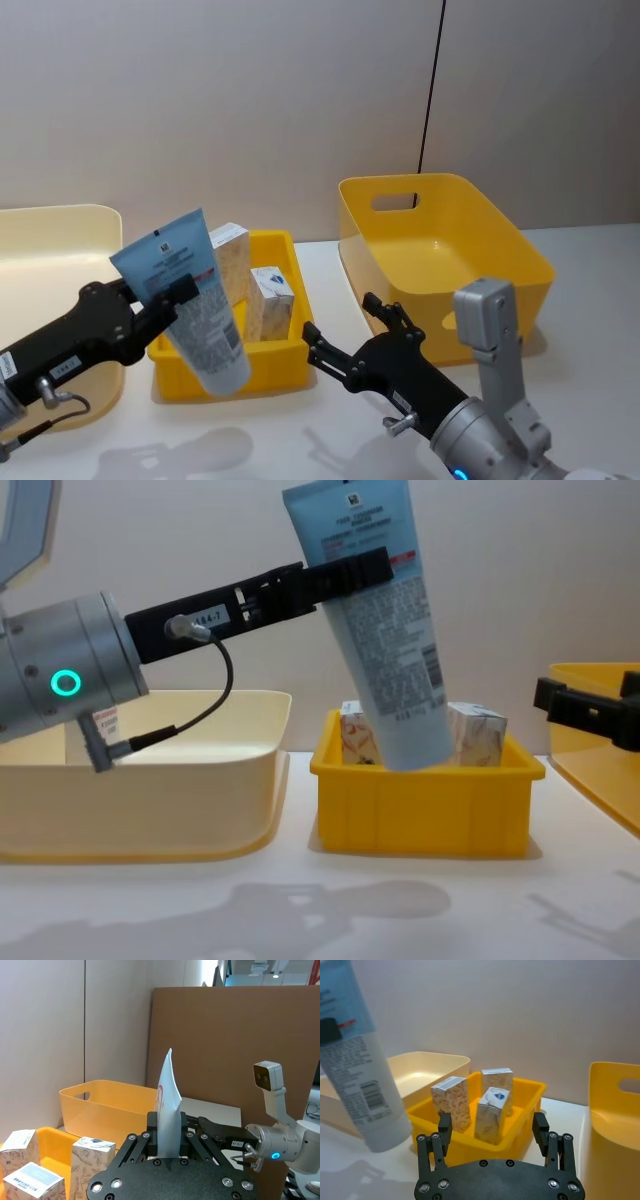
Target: Bimanual collaborative sorting of washing and personal care products
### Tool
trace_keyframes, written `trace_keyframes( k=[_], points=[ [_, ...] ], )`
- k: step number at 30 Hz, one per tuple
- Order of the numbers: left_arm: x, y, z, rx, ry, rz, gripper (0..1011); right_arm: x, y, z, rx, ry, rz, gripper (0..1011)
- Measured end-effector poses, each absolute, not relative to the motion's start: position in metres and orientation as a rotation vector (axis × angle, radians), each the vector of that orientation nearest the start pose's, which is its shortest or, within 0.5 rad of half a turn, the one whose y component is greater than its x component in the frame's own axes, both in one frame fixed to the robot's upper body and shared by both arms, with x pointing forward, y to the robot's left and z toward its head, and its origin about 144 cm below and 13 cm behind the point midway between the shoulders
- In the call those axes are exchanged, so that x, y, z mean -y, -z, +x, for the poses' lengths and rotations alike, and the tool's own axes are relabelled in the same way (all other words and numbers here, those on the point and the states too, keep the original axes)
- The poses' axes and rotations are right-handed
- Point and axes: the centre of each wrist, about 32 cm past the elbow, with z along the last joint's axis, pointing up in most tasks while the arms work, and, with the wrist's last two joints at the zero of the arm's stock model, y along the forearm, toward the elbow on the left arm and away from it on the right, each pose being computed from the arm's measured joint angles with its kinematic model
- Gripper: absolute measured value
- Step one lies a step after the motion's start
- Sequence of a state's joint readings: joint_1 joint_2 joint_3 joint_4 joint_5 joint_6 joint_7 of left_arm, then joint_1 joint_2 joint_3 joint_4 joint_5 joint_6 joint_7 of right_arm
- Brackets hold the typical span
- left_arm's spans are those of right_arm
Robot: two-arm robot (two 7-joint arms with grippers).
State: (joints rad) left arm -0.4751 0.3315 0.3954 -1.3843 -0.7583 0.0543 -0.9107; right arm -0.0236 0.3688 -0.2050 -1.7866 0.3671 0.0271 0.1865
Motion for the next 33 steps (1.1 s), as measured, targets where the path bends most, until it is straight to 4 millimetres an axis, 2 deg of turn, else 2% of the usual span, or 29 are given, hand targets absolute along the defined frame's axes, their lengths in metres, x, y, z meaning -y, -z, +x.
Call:
trace_keyframes(
  k=[17, 33],
  points=[
    [-0.224, -1.238, 0.567, -0.052, -0.304, -0.297, 218, 0.266, -1.211, 0.448, 0.001, 0.87, 0.106, 1001],
    [-0.224, -1.237, 0.567, -0.052, -0.3, -0.296, 218, 0.249, -1.226, 0.47, -0.013, 0.697, 0.035, 1001]
  ],
)
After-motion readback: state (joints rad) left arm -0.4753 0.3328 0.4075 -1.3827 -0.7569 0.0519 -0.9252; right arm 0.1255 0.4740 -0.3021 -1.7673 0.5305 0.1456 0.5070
